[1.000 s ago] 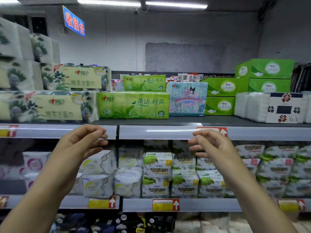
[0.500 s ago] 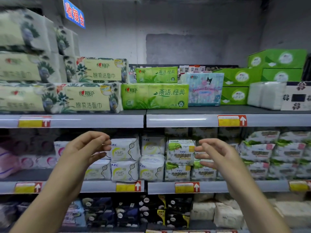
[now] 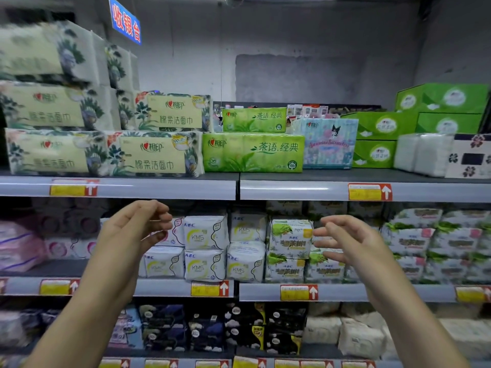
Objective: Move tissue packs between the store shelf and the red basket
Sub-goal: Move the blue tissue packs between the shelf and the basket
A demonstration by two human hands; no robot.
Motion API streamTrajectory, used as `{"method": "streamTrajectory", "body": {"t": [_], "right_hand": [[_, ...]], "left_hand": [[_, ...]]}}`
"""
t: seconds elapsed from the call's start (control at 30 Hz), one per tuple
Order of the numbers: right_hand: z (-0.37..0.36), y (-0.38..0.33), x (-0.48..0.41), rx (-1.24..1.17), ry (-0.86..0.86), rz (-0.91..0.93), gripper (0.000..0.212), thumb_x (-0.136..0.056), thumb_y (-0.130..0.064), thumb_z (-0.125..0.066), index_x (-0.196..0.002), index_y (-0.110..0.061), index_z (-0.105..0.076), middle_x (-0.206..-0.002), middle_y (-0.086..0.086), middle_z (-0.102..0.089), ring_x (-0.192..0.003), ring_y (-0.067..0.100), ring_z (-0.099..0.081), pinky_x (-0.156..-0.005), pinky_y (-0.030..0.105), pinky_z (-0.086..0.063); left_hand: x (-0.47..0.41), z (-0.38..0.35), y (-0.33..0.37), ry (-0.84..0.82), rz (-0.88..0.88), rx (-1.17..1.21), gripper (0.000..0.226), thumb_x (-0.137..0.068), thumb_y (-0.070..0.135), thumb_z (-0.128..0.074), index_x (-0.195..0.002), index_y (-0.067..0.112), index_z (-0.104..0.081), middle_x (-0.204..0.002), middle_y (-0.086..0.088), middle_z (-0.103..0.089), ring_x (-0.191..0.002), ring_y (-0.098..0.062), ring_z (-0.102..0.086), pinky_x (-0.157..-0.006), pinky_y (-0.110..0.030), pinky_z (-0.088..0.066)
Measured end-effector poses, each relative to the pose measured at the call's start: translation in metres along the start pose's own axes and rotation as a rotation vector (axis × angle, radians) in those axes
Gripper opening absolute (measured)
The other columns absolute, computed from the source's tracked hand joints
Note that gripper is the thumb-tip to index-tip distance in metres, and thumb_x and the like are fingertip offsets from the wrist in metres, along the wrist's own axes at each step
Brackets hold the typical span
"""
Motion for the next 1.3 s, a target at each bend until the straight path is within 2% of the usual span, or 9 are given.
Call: {"method": "streamTrajectory", "body": {"t": [0.17,0.33,0.43,0.53,0.73,0.9,1.07,1.23,1.3], "right_hand": [[0.005,0.002,-0.002,0.004,-0.017,-0.011,0.012,-0.093,-0.022,-0.054,-0.098,-0.019,-0.066,-0.087,-0.004,-0.075,-0.078,0.011,-0.071,-0.073,0.029,-0.054],[0.011,0.008,-0.011,-0.010,-0.012,-0.055,0.012,-0.093,-0.023,-0.055,-0.097,-0.019,-0.066,-0.084,-0.004,-0.075,-0.078,0.013,-0.072,-0.076,0.033,-0.055],[0.010,0.011,-0.014,0.019,-0.015,-0.038,0.011,-0.092,-0.024,-0.055,-0.096,-0.021,-0.066,-0.083,-0.006,-0.074,-0.076,0.009,-0.071,-0.072,0.029,-0.054],[0.009,0.016,-0.014,0.044,-0.029,-0.034,0.010,-0.092,-0.024,-0.056,-0.095,-0.023,-0.065,-0.083,-0.008,-0.074,-0.075,0.006,-0.070,-0.070,0.025,-0.052],[0.008,0.031,-0.019,0.045,-0.052,-0.072,0.011,-0.092,-0.025,-0.055,-0.096,-0.022,-0.065,-0.084,-0.008,-0.074,-0.075,0.008,-0.070,-0.073,0.029,-0.054],[0.004,0.054,-0.028,0.015,-0.063,-0.141,0.011,-0.092,-0.022,-0.056,-0.096,-0.019,-0.066,-0.081,-0.005,-0.074,-0.074,0.011,-0.070,-0.068,0.027,-0.055],[-0.012,0.095,-0.031,0.003,-0.113,-0.257,0.012,-0.091,-0.019,-0.057,-0.096,-0.016,-0.067,-0.081,-0.002,-0.075,-0.079,0.018,-0.071,-0.079,0.037,-0.056],[-0.031,0.142,-0.029,0.031,-0.151,-0.363,0.011,-0.092,-0.019,-0.056,-0.095,-0.016,-0.066,-0.083,-0.002,-0.074,-0.082,0.017,-0.070,-0.071,0.030,-0.054],[-0.037,0.160,-0.026,0.030,-0.152,-0.405,0.011,-0.093,-0.018,-0.056,-0.092,-0.018,-0.067,-0.089,0.001,-0.073,-0.084,0.019,-0.069,-0.071,0.029,-0.053]], "left_hand": [[0.001,-0.010,-0.002,0.011,0.006,-0.009,0.024,-0.096,0.016,-0.048,-0.077,0.013,-0.064,-0.064,0.007,-0.067,-0.068,-0.011,-0.061,-0.070,-0.023,-0.053],[0.002,-0.019,-0.008,0.008,0.046,-0.012,0.024,-0.095,0.016,-0.050,-0.078,0.008,-0.065,-0.067,0.002,-0.067,-0.071,-0.017,-0.061,-0.079,-0.034,-0.049],[0.000,-0.021,-0.010,0.025,0.056,-0.020,0.024,-0.094,0.015,-0.051,-0.077,0.007,-0.065,-0.068,-0.002,-0.067,-0.072,-0.020,-0.060,-0.082,-0.037,-0.048],[-0.001,-0.022,-0.013,0.025,0.056,-0.025,0.023,-0.094,0.013,-0.051,-0.078,0.007,-0.065,-0.068,-0.002,-0.067,-0.073,-0.020,-0.060,-0.081,-0.036,-0.048],[-0.002,-0.027,-0.028,0.014,0.081,-0.043,0.024,-0.094,0.012,-0.050,-0.075,0.007,-0.064,-0.064,0.000,-0.066,-0.070,-0.018,-0.060,-0.074,-0.032,-0.048],[-0.004,-0.022,-0.056,0.038,0.142,-0.034,0.022,-0.095,0.016,-0.050,-0.080,0.007,-0.065,-0.065,0.001,-0.067,-0.070,-0.018,-0.059,-0.074,-0.032,-0.047],[-0.003,-0.013,-0.097,0.084,0.243,-0.053,0.024,-0.095,0.013,-0.049,-0.078,0.005,-0.064,-0.064,-0.004,-0.066,-0.070,-0.020,-0.058,-0.072,-0.031,-0.047],[-0.001,0.000,-0.144,0.103,0.362,-0.110,0.024,-0.096,0.017,-0.049,-0.088,0.001,-0.065,-0.076,-0.010,-0.066,-0.074,-0.021,-0.059,-0.073,-0.030,-0.049],[0.001,0.008,-0.161,0.134,0.389,-0.128,0.023,-0.096,0.016,-0.049,-0.087,0.002,-0.065,-0.072,-0.007,-0.068,-0.073,-0.020,-0.060,-0.067,-0.025,-0.054]]}}
Point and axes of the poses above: each hand's wrist, its own x-axis away from the middle knuckle, its own z-axis out of the back of the hand, y = z × x, the point moved 6 cm from there along -x, towards the middle knuckle
